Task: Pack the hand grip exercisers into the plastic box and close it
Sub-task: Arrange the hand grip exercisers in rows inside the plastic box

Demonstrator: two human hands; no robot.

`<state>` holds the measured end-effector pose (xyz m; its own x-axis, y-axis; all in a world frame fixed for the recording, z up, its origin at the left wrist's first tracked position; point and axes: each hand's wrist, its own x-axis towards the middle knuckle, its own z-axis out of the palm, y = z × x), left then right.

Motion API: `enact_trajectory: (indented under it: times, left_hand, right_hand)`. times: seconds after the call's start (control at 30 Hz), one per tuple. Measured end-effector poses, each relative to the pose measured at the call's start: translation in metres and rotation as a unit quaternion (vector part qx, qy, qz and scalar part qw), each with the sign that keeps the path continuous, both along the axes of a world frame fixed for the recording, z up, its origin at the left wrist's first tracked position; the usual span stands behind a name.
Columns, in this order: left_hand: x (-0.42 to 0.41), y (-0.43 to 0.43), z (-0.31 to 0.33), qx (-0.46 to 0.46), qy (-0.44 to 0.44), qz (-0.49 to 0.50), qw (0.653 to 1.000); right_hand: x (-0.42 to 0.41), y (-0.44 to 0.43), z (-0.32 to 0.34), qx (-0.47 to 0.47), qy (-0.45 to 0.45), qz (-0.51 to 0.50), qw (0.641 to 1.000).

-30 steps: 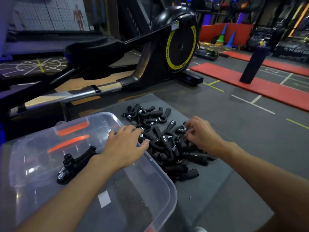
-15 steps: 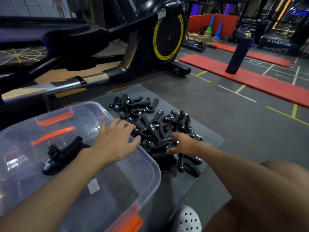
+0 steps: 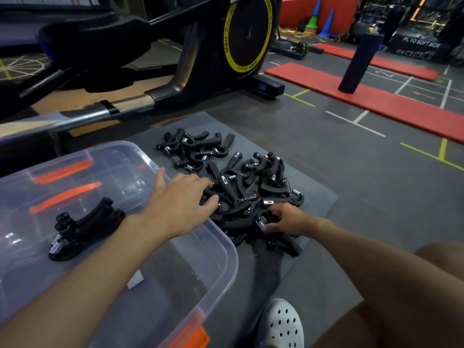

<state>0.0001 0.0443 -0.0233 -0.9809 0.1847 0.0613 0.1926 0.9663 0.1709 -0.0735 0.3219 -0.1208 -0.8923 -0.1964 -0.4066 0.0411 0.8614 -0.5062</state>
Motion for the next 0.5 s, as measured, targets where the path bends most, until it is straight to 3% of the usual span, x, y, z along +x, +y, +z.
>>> enact_trajectory:
  times: [0.3, 0.5]
  left_hand:
    - [-0.001, 0.002, -0.001, 0.005, 0.001, 0.007, 1.0]
    - [-0.003, -0.004, 0.007, 0.077, 0.068, -0.024, 0.994]
  right_hand:
    - [-0.001, -0.006, 0.001, -0.024, 0.07, 0.024, 0.997]
    - [-0.011, -0.032, 0.062, -0.096, 0.098, 0.052, 0.989]
